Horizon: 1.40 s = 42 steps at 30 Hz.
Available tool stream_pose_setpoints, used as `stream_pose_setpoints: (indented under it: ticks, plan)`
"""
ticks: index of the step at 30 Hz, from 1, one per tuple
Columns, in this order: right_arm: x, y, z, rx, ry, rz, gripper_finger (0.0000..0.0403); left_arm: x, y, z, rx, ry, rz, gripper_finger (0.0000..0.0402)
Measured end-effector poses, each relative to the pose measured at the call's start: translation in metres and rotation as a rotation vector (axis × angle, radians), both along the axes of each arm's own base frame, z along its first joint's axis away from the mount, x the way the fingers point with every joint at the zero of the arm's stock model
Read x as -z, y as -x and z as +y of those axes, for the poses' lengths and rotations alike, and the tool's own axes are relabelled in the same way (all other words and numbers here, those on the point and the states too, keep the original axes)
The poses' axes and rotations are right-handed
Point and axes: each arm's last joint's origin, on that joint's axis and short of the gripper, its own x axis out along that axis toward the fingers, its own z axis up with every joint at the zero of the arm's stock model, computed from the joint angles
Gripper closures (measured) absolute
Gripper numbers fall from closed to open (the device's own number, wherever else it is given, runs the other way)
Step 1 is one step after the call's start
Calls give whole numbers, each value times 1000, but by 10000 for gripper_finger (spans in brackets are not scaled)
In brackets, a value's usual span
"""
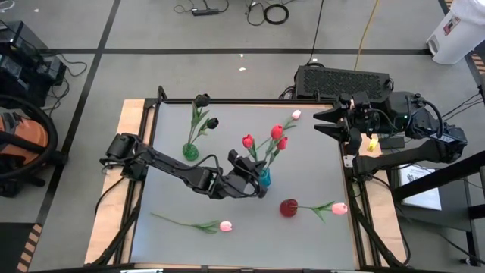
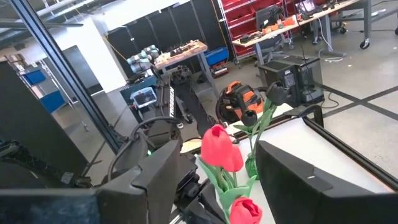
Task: Sort flowers into vase by color
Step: Put the red tulip into the blue vase, then put the bottom pink tulip into the red vase
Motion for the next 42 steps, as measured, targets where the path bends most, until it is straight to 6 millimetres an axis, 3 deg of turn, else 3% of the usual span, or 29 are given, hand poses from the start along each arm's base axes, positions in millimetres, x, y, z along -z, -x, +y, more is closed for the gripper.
stream_pose_setpoints:
  ticks: [5,13,18,32,42]
  plan:
    - [0,0,0,0,4,0,200,1,-1,-2,108,-9,37,378]
    - [0,0,0,-1,14,1,200,1,-2,-3,163,12,37,269]
    - [0,0,0,-1,14,1,200,1,-2,-3,158,10,37,232]
    - [0,0,0,-2,30,3,200,-14,9,-9,186,0,61,225]
    - [3,-1,0,-4,52,34,200,-40,46,-18,268,-83,297,225]
